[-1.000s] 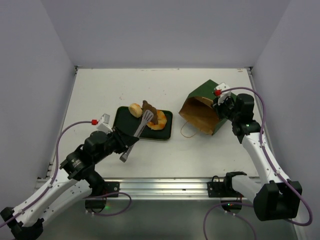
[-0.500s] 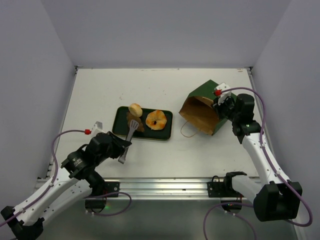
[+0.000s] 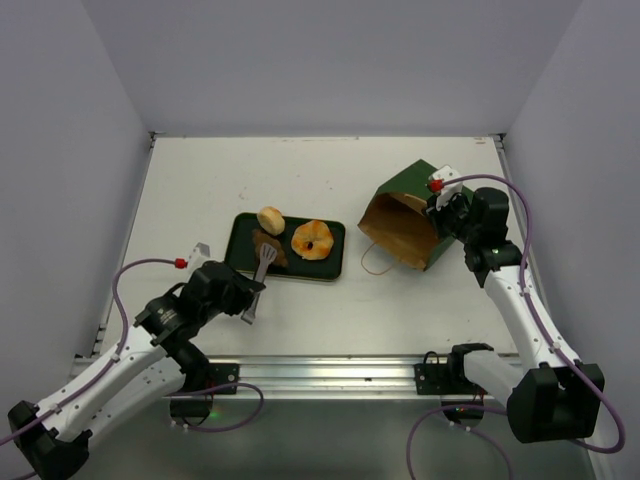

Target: Take the fake bread out of the paper bag

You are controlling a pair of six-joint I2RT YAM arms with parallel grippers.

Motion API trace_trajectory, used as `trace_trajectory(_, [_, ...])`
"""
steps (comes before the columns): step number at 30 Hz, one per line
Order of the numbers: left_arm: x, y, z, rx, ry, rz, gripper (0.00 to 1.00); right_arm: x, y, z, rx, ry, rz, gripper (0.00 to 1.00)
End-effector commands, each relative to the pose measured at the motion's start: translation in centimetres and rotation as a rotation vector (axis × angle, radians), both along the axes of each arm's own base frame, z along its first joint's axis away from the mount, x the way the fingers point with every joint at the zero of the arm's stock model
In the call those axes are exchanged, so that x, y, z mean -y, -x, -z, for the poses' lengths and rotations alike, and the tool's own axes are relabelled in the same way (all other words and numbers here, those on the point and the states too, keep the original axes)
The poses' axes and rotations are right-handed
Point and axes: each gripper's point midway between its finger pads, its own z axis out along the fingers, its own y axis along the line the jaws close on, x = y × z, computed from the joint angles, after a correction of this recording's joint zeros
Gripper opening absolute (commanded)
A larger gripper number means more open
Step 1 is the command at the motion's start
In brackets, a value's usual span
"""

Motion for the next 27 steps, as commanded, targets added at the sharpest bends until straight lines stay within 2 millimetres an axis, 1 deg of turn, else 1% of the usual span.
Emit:
trace_trajectory(1, [0.4, -1.5, -1.0, 0.057, 0.044, -0.035, 0.2, 0.4, -0.5, -1.6, 0.064, -0.009, 0.029, 0.0])
trace_trajectory(6, [0.6, -1.9, -1.3, 0.068, 0.045, -0.025, 0.32, 0.4, -0.4, -1.6, 0.064, -0.009, 0.029, 0.0])
trace_trajectory(8, [0.7, -1.9, -1.5, 0.073, 0.049, -0.021, 0.34, 0.4, -0.4, -1.5, 0.063, -0.007, 0.03, 0.0])
trace_trajectory(11, [0.8, -2.0, -1.5, 0.072, 0.051, -0.017, 0.39, 0.4, -0.5, -1.6, 0.065, -0.008, 0.029, 0.0])
trace_trajectory(14, [0.9, -1.9, -1.5, 0.068, 0.053, -0.015, 0.43, 0.4, -0.5, -1.6, 0.065, -0.007, 0.029, 0.0])
trace_trajectory(17, [1.0, -1.9, -1.5, 0.069, 0.057, -0.01, 0.46, 0.5, -0.5, -1.6, 0.065, -0.007, 0.032, 0.0])
trace_trajectory(27, [1.1, -1.8, -2.3, 0.077, 0.063, 0.003, 0.5, 0.5, -0.5, -1.4, 0.061, -0.005, 0.031, 0.0])
